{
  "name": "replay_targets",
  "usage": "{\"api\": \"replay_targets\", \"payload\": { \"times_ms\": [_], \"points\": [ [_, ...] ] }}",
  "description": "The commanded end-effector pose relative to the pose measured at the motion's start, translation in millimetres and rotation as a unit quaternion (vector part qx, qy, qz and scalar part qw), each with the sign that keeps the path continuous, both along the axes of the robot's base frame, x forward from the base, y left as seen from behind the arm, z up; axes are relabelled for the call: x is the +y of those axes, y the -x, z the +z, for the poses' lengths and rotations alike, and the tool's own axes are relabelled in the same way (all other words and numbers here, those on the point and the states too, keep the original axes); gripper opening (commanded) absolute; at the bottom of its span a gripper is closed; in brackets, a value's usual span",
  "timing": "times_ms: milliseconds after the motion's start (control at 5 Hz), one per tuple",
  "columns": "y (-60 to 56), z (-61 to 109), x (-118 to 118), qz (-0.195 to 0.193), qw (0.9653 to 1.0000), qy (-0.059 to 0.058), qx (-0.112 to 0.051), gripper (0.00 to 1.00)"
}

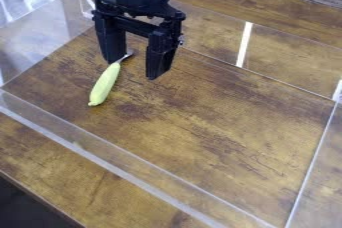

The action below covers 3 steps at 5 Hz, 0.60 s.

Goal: Move the green spoon to the right

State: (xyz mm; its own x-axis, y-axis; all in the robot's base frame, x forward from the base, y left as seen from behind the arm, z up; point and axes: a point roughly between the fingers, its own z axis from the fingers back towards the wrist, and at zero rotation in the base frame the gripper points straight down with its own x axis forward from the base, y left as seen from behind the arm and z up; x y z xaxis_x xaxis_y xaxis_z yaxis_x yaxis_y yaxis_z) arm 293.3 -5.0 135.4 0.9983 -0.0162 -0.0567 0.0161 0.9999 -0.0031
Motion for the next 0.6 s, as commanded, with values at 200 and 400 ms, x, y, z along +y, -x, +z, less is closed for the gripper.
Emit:
{"api": "replay_targets", "payload": {
  "times_ms": [200,400],
  "points": [
    [-0.5,-19.4,20.0,0.027,0.9996,0.002,-0.008,1.0],
    [-3.1,-23.4,40.2,0.056,0.9976,0.002,-0.039,1.0]
  ]
}}
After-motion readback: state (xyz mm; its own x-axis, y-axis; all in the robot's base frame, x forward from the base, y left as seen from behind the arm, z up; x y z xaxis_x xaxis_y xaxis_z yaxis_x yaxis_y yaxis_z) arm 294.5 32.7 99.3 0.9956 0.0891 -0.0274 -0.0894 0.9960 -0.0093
